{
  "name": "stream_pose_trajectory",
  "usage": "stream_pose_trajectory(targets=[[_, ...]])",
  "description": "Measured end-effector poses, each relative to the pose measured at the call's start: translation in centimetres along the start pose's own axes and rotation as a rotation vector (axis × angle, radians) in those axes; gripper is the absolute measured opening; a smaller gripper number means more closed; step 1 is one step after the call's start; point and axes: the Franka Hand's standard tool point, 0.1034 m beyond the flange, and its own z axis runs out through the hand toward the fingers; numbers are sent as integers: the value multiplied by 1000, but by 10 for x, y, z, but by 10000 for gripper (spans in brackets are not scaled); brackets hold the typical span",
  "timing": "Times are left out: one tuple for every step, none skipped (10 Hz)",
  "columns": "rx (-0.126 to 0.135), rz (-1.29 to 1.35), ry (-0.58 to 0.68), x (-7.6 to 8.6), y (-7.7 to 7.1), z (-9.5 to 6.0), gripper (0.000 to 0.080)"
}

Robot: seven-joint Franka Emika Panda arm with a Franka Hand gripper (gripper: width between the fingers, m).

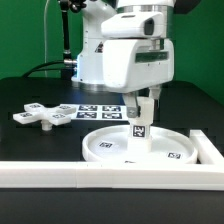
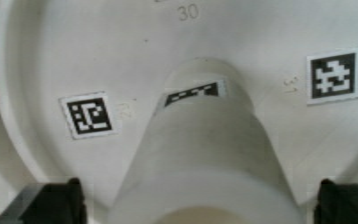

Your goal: Assemble round table

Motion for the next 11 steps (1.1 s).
stream_pose_trajectory(targets=[[-2, -77, -9, 1, -1, 0, 648], [-4, -144, -12, -1, 0, 0, 648], [-3, -194, -13, -2, 1, 0, 648], [-4, -236, -14, -3, 1, 0, 648], [-10, -352, -23, -3, 2, 1, 648], [-18, -453, -33, -1, 1, 1, 648], [-25, -523, -45, 3, 0, 1, 648], [-26, -621, -57, 2, 0, 2, 648], [-25, -681, -65, 2, -1, 3, 648], [-24, -721, -73, 2, -3, 5, 648], [-21, -818, -84, 0, -3, 7, 648]])
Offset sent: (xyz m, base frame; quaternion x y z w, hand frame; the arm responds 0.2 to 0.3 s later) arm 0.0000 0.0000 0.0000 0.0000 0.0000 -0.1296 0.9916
